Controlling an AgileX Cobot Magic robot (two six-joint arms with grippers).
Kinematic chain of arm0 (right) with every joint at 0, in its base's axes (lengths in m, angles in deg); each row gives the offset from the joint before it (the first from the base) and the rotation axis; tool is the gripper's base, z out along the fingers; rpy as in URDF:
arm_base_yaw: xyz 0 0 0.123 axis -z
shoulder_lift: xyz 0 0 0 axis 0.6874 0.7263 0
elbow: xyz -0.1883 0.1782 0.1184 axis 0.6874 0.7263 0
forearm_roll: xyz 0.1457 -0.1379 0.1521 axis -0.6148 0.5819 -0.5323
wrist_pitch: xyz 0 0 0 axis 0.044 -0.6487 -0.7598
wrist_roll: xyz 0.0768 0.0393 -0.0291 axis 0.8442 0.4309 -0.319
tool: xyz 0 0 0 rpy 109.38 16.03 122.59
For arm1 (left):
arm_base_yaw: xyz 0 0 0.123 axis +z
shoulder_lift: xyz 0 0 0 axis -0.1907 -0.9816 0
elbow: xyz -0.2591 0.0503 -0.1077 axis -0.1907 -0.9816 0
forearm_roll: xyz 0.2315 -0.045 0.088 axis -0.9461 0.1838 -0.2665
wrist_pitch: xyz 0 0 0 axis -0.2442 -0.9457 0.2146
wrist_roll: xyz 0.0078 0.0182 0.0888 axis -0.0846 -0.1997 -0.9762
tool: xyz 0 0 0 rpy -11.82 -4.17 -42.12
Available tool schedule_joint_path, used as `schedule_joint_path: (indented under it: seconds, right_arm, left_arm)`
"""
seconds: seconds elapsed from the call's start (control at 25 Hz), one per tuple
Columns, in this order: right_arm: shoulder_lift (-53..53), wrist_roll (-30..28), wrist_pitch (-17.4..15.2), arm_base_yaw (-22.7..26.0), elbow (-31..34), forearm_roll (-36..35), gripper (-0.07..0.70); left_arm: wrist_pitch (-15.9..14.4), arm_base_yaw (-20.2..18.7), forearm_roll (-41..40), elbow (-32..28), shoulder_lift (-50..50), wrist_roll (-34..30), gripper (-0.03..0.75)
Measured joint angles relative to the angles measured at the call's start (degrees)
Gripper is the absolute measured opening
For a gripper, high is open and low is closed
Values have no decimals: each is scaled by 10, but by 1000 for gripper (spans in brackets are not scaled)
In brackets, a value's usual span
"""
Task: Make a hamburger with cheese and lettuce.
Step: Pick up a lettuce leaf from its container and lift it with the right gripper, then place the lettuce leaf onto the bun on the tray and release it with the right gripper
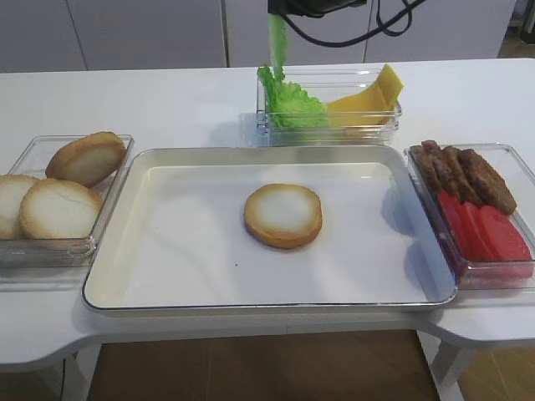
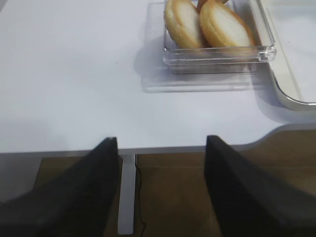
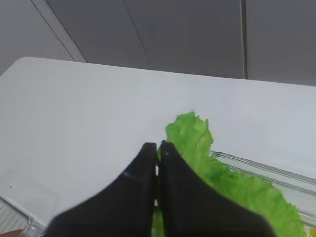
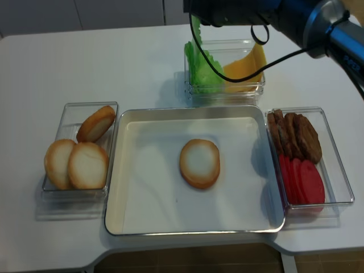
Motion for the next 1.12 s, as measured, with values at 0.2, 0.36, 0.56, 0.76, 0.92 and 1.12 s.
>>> schedule_joint_path:
  seconds: [0.2, 0.36, 0.56, 0.76, 0.92, 1.12]
  right_arm:
    - [-32, 97, -48, 0, 0, 101, 27]
    - [-62, 152, -105, 0, 0, 185, 27]
    - [-108, 170, -171, 0, 0, 216, 27]
    - [-153, 179, -231, 0, 0, 229, 27]
    - [-179, 203, -279, 0, 0, 250, 27]
    - [-204, 219, -313, 0, 16, 270, 27]
  left_arm:
    - [0, 0, 0, 0, 0, 0, 416]
    - [0, 0, 0, 0, 0, 0, 416]
    - [0, 0, 0, 0, 0, 0, 416]
    - [0, 0, 0, 0, 0, 0, 416]
    - [0, 0, 0, 0, 0, 0, 416]
    - [0, 0, 0, 0, 0, 0, 416]
